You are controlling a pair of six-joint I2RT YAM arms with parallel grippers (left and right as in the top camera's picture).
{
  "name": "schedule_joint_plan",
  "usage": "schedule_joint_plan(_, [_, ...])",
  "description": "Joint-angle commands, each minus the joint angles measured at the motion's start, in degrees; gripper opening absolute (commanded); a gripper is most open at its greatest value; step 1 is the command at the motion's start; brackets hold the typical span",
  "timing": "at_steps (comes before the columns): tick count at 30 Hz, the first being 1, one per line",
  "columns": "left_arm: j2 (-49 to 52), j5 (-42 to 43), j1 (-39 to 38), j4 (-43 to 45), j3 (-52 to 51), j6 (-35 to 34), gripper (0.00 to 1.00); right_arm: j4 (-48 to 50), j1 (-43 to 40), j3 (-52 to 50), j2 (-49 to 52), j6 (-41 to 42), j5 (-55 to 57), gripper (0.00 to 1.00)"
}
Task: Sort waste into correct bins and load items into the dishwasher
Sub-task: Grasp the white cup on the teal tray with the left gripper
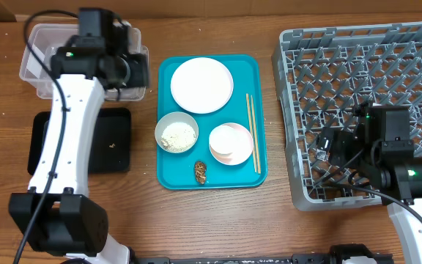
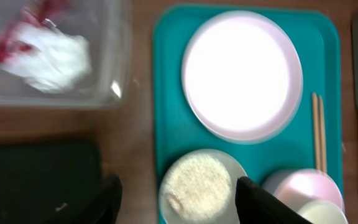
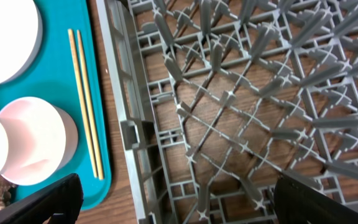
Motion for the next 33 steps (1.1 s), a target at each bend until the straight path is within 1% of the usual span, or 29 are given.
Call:
schedule_joint_plan(1, [0.3, 4.0, -4.9, -4.8, 0.3, -0.5, 0.61, 1.0, 0.2, 1.5, -0.5, -0.3, -0.9, 1.0])
schedule_joint_plan(5, [0.4, 4.0, -11.5, -7.3, -0.2, 0.3, 0.61, 0.9, 0.2, 1.5, -0.5, -0.3, -0.9, 1.0])
schedule_joint_plan(7, [0.4, 3.9, -15.2, -7.5, -1.1, 0.3, 0.59, 0.8, 0.2, 1.5, -0.5, -0.3, -0.9, 1.0])
schedule_joint_plan(9, [0.4, 3.3, -18.4, -7.3, -2.5, 0.2, 0.58, 0.5, 0.2, 1.5, -0.5, -0.3, -0.9, 1.0])
schedule_joint_plan(11, [0.5, 3.3, -21.2, -6.9, -4.6, 0.2, 0.59, 0.2, 0.2, 1.5, -0.5, -0.3, -0.9, 1.0])
schedule_joint_plan(15, [1.1, 3.3, -25.2, -4.5, -9.6, -0.3, 0.59, 0.1, 0.2, 1.5, -0.5, -0.3, -0.9, 1.0])
schedule_joint_plan(19, [2.4, 3.1, -26.6, -2.4, -12.5, -1.1, 0.57, 0.1, 0.2, 1.5, -0.5, -0.3, -0.9, 1.0])
schedule_joint_plan(20, [3.0, 2.6, -26.7, -2.4, -12.6, -1.1, 0.56, 0.1, 0.2, 1.5, -0.5, -0.3, -0.9, 1.0])
schedule_joint_plan(25, [5.9, -0.2, -26.6, -1.1, -12.6, -1.3, 0.55, -0.2, 0.2, 1.5, -0.5, -0.3, -0.9, 1.0])
schedule_joint_plan(29, [8.2, -0.2, -26.7, -1.0, -12.6, -1.3, 0.53, -0.6, 0.2, 1.5, -0.5, -0.3, -0.9, 1.0])
schedule_joint_plan(31, [9.2, -0.2, -26.7, -0.6, -12.6, -1.5, 0.49, -0.6, 0.2, 1.5, -0.5, -0.3, -0.9, 1.0])
schedule_joint_plan(32, [9.5, -0.1, -26.7, -0.5, -12.6, -1.5, 0.45, -0.6, 0.2, 1.5, -0.5, -0.3, -0.9, 1.0])
schedule_joint_plan(33, [9.9, 0.0, -26.7, -0.3, -12.6, -1.5, 0.38, -0.6, 0.2, 1.5, -0.5, -0.3, -0.9, 1.0])
